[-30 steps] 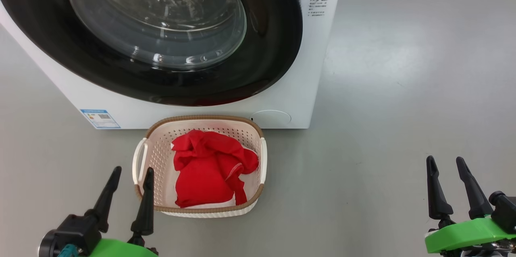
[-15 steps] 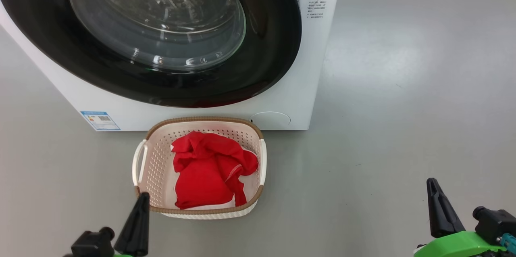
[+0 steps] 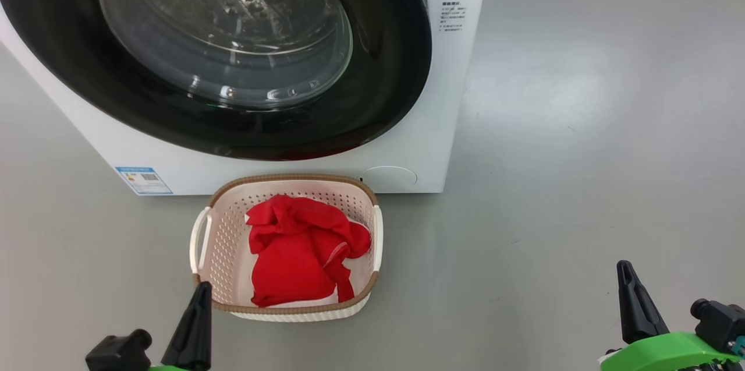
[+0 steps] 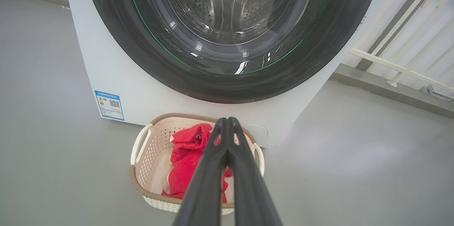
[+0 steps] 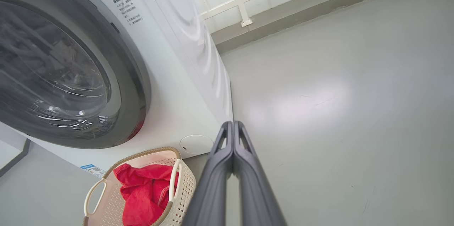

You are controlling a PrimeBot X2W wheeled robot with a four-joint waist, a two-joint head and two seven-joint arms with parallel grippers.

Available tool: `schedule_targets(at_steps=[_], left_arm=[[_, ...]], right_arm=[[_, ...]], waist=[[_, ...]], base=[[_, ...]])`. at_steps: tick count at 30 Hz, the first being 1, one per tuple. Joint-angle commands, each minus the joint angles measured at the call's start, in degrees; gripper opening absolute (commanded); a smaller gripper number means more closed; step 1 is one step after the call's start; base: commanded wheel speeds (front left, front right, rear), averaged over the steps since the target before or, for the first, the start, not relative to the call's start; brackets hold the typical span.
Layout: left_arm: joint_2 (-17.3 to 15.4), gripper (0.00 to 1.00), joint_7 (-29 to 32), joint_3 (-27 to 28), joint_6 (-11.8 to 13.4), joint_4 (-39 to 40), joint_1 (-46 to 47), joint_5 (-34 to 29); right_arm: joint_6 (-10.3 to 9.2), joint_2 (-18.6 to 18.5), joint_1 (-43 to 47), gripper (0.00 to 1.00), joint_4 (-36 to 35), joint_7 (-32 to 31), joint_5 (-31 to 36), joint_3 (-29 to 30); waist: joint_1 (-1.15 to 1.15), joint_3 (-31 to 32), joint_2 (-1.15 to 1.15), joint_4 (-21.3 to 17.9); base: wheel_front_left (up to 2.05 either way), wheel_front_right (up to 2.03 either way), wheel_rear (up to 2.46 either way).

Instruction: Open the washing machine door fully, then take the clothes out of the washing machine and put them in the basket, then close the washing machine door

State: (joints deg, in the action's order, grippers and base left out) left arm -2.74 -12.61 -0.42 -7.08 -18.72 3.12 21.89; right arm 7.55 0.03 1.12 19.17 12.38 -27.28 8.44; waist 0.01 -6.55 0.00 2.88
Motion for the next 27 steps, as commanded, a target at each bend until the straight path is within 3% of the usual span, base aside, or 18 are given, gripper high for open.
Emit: schedule_targets(at_steps=[1, 27], left_arm=[[-0.64, 0.00, 0.35, 0.53, 0.00, 1.58, 0.89, 1.81], [-0.87, 0.00, 4.43, 1.59, -0.12, 2.11, 1.51, 18.44]], right_arm=[[-0.01, -0.83, -0.89, 0.00, -1.53, -0.38, -1.84, -0.22], [-0.02, -1.33, -2.51, 0.00, -2.30, -4.79, -16.77, -0.59]], waist=[[-0.01, 0.10, 0.00, -0.05], [-0.01, 1.61, 0.00, -0.72]], base=[[0.00, 0.00, 0.00], [0.00, 0.00, 0.00]])
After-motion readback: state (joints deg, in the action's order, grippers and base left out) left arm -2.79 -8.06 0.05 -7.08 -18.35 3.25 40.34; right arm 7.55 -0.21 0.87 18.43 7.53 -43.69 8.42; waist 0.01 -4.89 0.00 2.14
